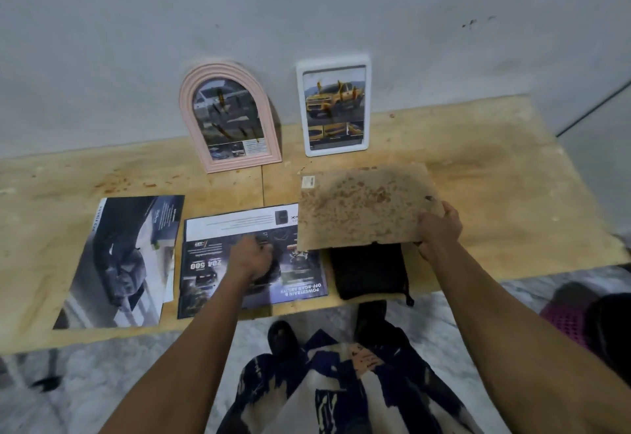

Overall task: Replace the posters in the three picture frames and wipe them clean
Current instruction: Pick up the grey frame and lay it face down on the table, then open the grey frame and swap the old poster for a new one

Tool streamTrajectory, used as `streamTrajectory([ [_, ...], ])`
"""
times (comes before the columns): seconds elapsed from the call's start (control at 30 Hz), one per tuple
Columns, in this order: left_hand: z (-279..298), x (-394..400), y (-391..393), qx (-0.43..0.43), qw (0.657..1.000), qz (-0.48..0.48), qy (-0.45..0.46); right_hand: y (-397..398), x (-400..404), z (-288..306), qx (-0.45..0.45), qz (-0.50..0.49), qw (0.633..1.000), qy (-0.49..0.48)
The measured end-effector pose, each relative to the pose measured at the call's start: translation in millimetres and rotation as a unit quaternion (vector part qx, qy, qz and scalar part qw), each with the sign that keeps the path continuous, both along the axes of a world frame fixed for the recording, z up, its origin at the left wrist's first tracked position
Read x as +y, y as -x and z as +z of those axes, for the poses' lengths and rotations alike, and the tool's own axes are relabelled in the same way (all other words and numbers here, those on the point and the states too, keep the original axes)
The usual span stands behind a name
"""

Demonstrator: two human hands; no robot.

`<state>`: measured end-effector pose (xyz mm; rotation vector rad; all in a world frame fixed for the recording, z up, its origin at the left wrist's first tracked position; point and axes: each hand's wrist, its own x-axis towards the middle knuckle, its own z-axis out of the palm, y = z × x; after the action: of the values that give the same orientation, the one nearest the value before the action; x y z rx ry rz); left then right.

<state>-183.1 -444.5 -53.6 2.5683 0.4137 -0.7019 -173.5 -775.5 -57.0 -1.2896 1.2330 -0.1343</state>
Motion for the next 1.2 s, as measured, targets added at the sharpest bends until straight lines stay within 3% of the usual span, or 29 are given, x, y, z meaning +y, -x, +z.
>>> streamTrajectory([
  [0.13,12.9,-71.0,-18.0,-0.040,0.971,0.144,0.186,-11.0,-21.5,-2.2,0.005,-0.007,1.000,-0.017],
  [0.33,3.5,-120.8,-40.5,0.002,0.953,0.208,0.220,-26.0,-52.3,-13.0,0.003,0.028,0.999,-0.015],
  [0.57,-14.1,-152.3,-53.2,0.014,0.968,0.205,0.146,-38.7,-80.9,-17.5,0.102,0.168,0.977,0.083],
  [0.93,-14.3,-177.3,-67.9,0.009,0.993,0.100,0.055,-60.2,-98.5,-24.5,0.212,0.350,0.881,0.239],
  [1.2,-13.4,-182.8,-61.0,0.009,0.999,0.031,-0.009,-57.8,-92.5,-31.1,0.238,0.405,0.852,0.230],
])
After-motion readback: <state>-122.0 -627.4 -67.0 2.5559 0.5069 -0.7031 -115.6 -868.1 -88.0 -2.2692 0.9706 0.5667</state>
